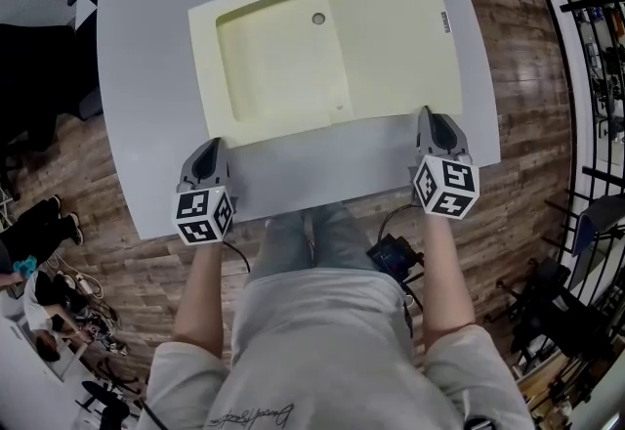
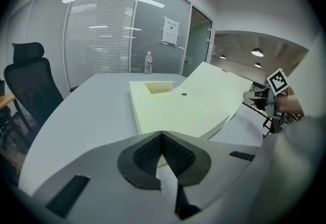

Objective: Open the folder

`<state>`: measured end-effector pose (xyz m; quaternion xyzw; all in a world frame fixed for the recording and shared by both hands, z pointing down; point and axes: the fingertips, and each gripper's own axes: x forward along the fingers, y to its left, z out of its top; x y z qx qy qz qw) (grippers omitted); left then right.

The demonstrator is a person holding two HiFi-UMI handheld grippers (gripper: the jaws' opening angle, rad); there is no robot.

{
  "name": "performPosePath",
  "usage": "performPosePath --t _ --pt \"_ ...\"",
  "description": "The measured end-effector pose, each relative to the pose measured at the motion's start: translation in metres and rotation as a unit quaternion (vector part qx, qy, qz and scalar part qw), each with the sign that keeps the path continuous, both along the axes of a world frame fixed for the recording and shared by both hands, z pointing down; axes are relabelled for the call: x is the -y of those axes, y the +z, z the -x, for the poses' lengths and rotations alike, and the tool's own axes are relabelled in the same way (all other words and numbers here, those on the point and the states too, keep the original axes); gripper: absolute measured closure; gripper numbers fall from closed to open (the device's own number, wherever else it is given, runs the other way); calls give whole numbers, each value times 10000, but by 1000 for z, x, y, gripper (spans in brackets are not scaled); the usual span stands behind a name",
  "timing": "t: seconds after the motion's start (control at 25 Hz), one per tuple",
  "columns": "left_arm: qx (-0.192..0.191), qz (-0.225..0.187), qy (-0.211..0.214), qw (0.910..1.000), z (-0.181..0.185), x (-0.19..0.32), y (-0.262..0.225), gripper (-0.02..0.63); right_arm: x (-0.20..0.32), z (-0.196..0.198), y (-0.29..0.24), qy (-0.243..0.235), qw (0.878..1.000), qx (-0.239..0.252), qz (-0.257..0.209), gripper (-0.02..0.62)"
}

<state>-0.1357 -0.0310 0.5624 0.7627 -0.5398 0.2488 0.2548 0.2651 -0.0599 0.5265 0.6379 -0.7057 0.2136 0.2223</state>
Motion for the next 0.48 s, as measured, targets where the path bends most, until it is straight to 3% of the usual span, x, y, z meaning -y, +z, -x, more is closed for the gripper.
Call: performPosePath --t 0.48 --pt "89 -30 -20 10000 2 -2 -2 597 3 -26 48 339 9983 153 458 520"
